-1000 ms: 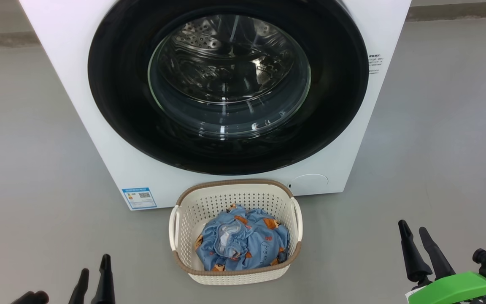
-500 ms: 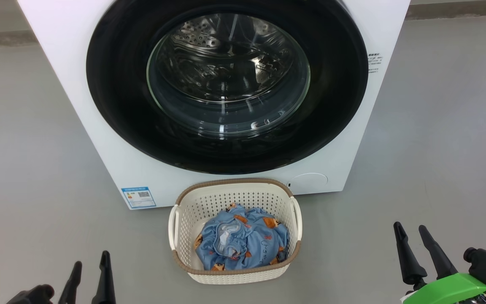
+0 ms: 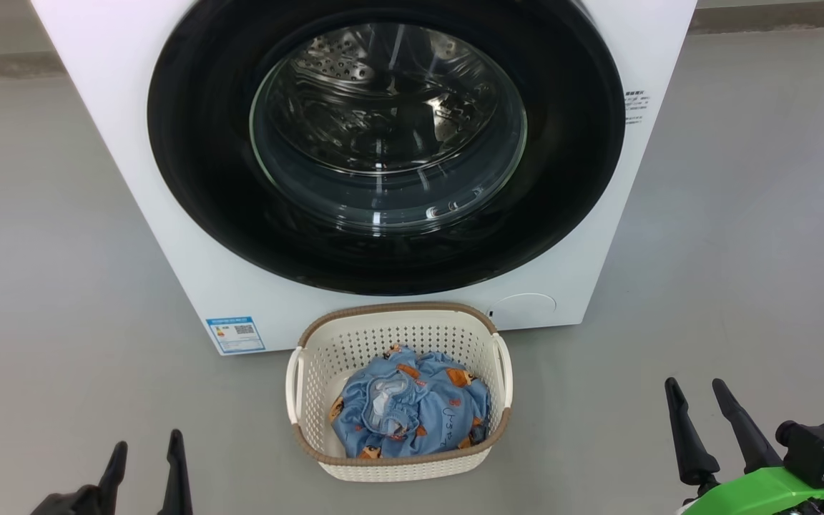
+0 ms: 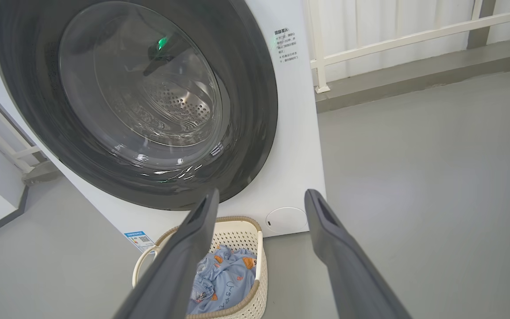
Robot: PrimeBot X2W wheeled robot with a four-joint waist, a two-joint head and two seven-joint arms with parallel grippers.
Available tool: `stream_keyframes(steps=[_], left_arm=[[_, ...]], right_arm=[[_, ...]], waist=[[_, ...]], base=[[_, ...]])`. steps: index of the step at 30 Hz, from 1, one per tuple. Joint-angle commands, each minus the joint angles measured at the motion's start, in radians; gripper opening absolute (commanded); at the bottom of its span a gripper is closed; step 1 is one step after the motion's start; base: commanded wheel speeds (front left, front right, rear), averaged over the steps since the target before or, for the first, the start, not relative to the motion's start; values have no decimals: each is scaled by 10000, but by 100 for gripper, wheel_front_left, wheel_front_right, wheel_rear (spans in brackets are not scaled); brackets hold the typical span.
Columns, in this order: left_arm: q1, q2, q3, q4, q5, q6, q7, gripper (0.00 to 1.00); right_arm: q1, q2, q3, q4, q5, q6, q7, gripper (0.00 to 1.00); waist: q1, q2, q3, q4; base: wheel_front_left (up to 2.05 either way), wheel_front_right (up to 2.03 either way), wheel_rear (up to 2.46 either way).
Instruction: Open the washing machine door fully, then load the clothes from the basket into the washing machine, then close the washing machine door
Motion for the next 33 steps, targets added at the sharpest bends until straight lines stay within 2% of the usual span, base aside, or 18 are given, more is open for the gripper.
stream_keyframes(steps=[1,24,33], left_arm=[[-74,226,234,-288,336,96,-163,100],[85,316,403,-648,3143,393,-841,100],[115,264,475,-667,3163,383,-843,100]], right_arm=[[-3,-66,157,-287,-313,13,-160,100],[102,-12,-58,-427,-2674,16,-834,100],[133,12,-98,-346,-2593,16,-835,100]], waist=[[-1,0,6,-14],[-1,0,57,3],[-1,0,6,48]], base=[[0,0,0],[0,0,0],[0,0,0]])
